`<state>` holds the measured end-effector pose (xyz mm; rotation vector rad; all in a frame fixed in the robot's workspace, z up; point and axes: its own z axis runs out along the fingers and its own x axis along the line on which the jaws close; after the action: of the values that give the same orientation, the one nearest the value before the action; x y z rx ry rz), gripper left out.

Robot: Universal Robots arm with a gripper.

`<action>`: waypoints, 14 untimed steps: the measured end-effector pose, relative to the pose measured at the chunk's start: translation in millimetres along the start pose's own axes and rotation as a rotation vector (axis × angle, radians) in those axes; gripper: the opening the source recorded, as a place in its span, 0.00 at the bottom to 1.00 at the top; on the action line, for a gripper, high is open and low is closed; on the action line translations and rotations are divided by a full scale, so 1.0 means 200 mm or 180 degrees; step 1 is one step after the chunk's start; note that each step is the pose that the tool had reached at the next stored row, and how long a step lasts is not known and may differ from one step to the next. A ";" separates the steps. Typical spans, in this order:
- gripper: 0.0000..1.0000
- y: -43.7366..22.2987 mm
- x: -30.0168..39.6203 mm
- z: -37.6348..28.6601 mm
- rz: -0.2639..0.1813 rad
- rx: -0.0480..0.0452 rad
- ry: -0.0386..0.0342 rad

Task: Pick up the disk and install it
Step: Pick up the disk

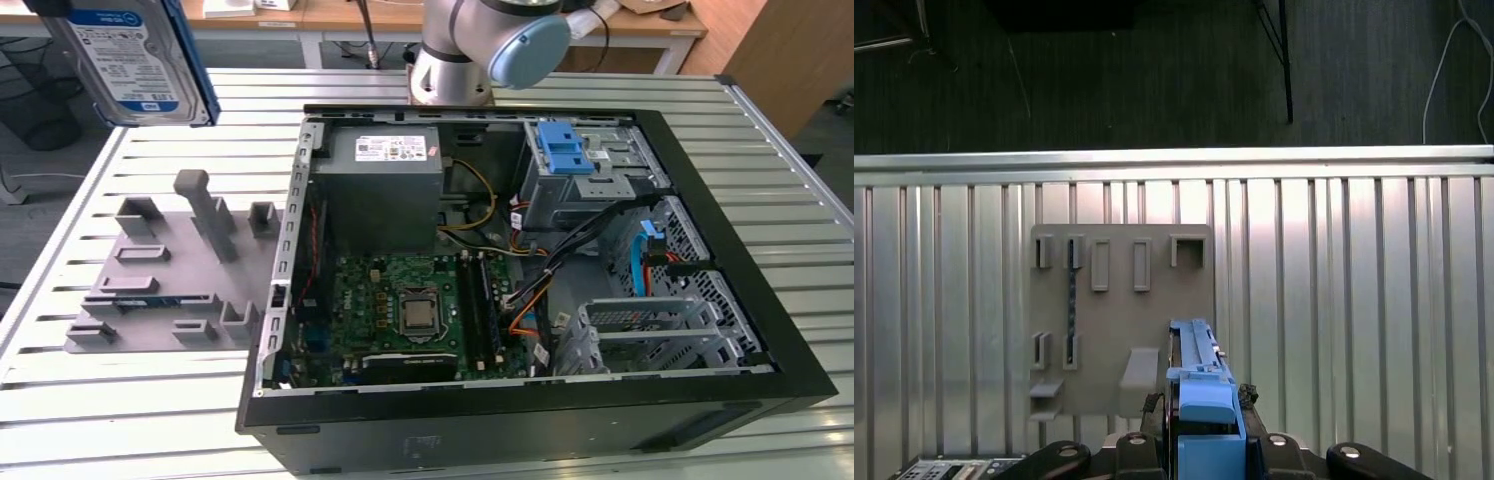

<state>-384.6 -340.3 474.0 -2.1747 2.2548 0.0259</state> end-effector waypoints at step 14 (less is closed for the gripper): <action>0.36 -0.049 -0.002 0.000 0.0000 0.0000 0.0000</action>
<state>-374.7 -340.3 474.0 -2.1747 2.2548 0.0259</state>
